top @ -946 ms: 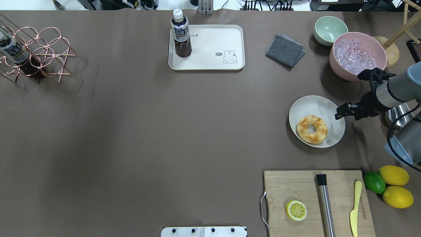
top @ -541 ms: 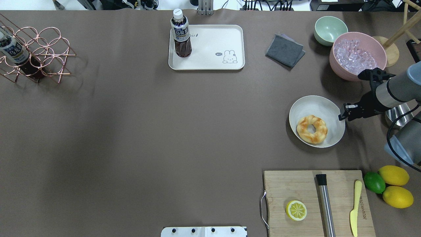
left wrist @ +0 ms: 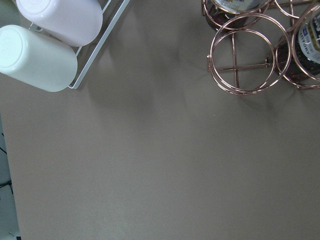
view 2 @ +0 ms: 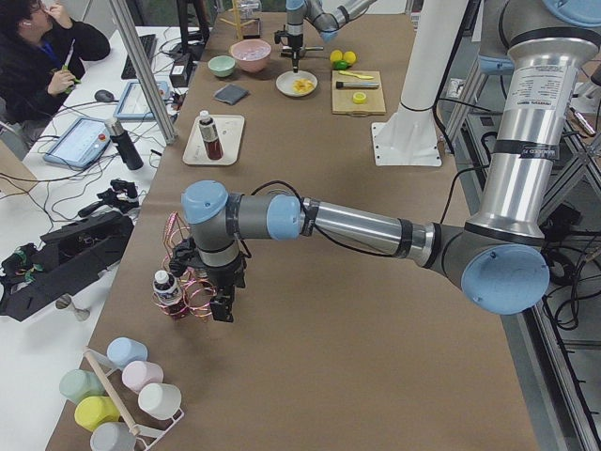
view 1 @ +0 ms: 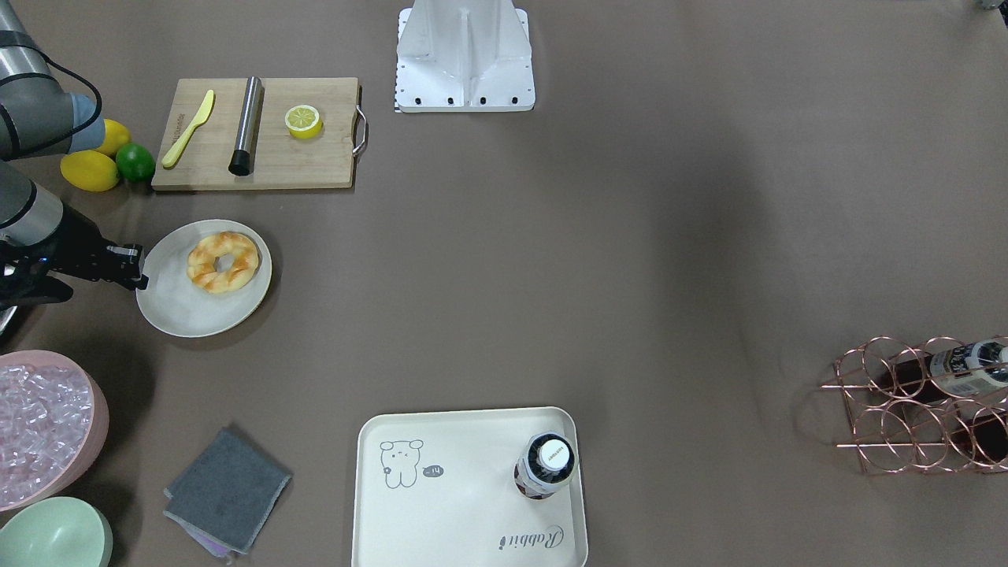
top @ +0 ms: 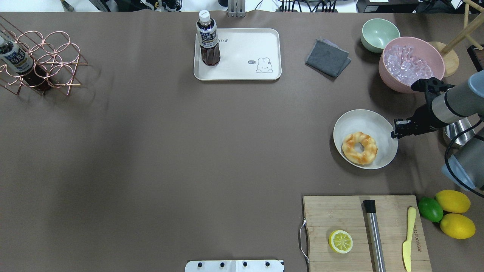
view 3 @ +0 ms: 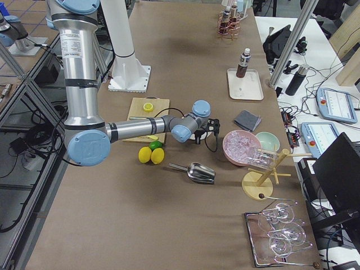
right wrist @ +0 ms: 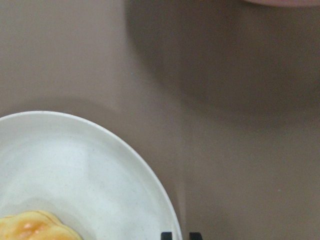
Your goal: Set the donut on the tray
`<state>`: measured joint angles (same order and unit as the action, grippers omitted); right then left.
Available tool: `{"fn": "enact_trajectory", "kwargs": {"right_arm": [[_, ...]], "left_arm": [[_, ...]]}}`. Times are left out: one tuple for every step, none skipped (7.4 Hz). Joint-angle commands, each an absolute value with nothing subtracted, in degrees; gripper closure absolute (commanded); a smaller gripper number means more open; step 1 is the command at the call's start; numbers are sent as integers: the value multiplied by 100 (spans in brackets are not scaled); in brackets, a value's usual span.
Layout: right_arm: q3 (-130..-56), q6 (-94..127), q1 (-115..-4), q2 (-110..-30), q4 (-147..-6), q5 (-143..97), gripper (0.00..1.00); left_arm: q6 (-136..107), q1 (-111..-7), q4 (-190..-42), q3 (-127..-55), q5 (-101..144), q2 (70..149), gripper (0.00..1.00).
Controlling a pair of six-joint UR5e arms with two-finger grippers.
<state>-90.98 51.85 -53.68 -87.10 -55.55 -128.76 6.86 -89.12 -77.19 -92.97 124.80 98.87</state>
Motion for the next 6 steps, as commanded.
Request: {"fn": "enact_trajectory", "kwargs": {"right_arm": [[-9088, 5177, -5335, -8710, -5555, -12876, 69], [-9097, 5177, -5309, -8710, -5555, -12876, 66], [-9097, 5177, -5300, -8710, -5555, -12876, 67], [-9088, 5177, -5291, -8710, -5555, -12876, 67], [-9079, 5177, -5282, -8710, -5555, -12876, 68], [-9079, 5185, -5282, -8710, -5555, -12876, 76]], "left_arm": [[686, -8912, -7708, -9299, 12480, 9888, 2], [686, -8912, -7708, -9290, 12480, 9888, 2], [686, -8912, -7708, -9290, 12480, 9888, 2], [686, -8912, -7708, -9290, 12480, 9888, 2], [686, -8912, -7708, -9290, 12480, 9888, 2], [686, -8912, -7708, -9290, 12480, 9888, 2]]}}
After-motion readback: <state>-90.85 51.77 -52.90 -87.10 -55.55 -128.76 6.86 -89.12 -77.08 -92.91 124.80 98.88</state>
